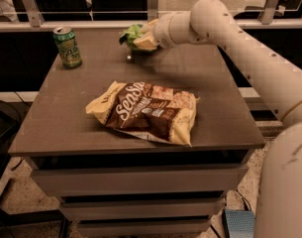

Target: Move green rice chip bag near green can

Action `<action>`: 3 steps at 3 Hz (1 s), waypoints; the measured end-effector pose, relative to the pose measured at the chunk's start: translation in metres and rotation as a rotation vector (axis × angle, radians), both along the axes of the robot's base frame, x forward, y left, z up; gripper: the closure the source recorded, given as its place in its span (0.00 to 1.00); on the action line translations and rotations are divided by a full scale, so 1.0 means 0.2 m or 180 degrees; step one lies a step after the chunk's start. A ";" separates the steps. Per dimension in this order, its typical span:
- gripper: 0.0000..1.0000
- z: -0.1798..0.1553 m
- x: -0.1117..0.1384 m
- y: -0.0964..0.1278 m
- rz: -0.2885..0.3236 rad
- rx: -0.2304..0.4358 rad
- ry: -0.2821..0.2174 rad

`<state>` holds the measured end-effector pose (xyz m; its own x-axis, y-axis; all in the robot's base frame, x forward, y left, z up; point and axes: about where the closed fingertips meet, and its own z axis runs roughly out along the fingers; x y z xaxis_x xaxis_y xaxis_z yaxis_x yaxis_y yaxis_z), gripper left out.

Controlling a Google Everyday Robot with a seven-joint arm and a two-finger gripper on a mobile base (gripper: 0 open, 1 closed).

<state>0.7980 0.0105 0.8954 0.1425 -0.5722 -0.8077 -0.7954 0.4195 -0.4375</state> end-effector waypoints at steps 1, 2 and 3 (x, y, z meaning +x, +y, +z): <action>1.00 0.04 -0.09 0.17 0.0536 0.0071 0.0032; 1.00 0.10 -0.24 0.32 0.1008 0.0189 0.0025; 1.00 0.16 -0.43 0.46 0.1342 0.0278 0.0004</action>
Offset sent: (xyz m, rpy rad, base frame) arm -0.0965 0.0955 0.0372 0.1136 0.0055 0.5096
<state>0.7114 0.1021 0.9280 0.3482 -0.3936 -0.8508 -0.9056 0.0930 -0.4137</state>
